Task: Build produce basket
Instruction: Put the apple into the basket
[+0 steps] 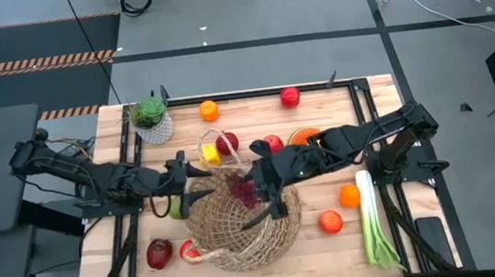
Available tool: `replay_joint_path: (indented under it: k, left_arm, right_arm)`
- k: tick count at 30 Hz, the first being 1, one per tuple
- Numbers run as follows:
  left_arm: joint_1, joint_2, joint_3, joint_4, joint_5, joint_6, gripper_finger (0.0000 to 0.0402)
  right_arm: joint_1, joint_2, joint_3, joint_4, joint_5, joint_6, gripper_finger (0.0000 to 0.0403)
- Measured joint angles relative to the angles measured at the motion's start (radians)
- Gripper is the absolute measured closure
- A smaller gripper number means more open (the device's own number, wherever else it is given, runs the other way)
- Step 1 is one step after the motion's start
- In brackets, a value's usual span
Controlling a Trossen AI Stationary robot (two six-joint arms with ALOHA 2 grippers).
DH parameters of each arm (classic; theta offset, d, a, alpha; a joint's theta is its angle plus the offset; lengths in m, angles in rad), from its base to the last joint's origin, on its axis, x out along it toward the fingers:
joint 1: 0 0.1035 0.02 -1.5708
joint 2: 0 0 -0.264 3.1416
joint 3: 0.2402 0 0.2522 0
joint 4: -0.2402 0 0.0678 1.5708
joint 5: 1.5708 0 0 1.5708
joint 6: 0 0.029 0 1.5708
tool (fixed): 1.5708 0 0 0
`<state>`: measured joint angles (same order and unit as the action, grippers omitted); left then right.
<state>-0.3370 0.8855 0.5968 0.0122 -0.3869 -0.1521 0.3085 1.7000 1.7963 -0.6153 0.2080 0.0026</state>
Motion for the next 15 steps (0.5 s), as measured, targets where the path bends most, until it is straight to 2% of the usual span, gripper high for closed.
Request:
replay_joint_path:
  k: [5,9,12,15]
  left_arm:
    - [-0.08,-0.044,0.058,-0.086,-0.034,-0.002,0.017]
    - [-0.157,-0.049,0.173,-0.251,-0.164,-0.018,0.017]
    - [-0.204,-0.043,0.256,-0.417,-0.252,-0.11,0.017]
    - [-0.227,-0.029,0.319,-0.592,-0.272,-0.259,0.017]
  right_arm:
    - [0.057,0.0,-0.006,-0.056,-0.021,0.062,0.0203]
    - [0.104,0.0,-0.006,-0.134,-0.025,0.146,0.0185]
    - [0.146,0.0,-0.006,-0.208,-0.025,0.214,0.0182]
    - [0.191,0.0,-0.025,-0.254,-0.027,0.274,0.0184]
